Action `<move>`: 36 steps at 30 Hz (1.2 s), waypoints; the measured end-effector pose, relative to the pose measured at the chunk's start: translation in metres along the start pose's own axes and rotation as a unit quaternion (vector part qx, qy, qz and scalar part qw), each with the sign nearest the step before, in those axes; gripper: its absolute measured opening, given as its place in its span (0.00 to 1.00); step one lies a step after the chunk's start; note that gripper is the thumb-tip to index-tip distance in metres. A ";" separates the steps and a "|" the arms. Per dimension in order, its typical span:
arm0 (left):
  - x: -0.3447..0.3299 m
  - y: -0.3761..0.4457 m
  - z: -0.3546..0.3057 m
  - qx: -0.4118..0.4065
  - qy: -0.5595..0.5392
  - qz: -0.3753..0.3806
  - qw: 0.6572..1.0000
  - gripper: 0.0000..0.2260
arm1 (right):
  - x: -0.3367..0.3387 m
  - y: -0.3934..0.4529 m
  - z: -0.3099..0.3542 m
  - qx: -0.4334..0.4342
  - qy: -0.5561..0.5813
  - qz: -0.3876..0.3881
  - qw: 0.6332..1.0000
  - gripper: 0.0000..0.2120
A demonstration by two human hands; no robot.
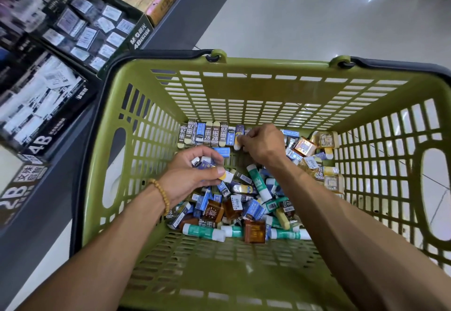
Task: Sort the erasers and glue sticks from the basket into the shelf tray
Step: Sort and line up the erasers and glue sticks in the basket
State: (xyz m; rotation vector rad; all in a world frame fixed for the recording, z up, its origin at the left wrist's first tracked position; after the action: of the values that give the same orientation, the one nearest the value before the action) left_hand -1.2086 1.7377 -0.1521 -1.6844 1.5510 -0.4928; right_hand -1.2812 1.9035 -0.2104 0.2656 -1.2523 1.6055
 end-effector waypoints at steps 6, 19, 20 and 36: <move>-0.001 -0.001 -0.001 -0.001 -0.006 0.020 1.000 0.09 | 0.021 -0.038 0.004 0.046 0.256 0.220 0.940 0.05; -0.008 0.003 0.002 0.036 -0.023 -0.023 0.999 0.20 | 0.024 -0.017 -0.030 -0.083 0.242 0.036 0.966 0.08; -0.007 0.003 0.002 0.038 -0.023 -0.027 0.999 0.20 | 0.020 -0.014 -0.029 -0.086 0.231 0.032 0.969 0.08; -0.011 0.006 -0.001 0.004 -0.041 -0.057 0.998 0.18 | 0.028 -0.051 -0.005 0.072 0.218 0.260 0.938 0.10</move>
State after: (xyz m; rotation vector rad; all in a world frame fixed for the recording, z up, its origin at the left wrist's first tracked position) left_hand -1.2157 1.7485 -0.1536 -1.7716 1.3990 -0.4816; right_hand -1.2503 1.9197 -0.1635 -0.3525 -0.8953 2.0668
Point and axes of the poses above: each hand's wrist, its own y-axis towards the middle knuckle, its own x-axis out of the back of the hand, z = x × y, the point moved 1 cm from there along y, towards the middle knuckle, and after that the axes turned 11 degrees about -y, right-handed, at the moved point
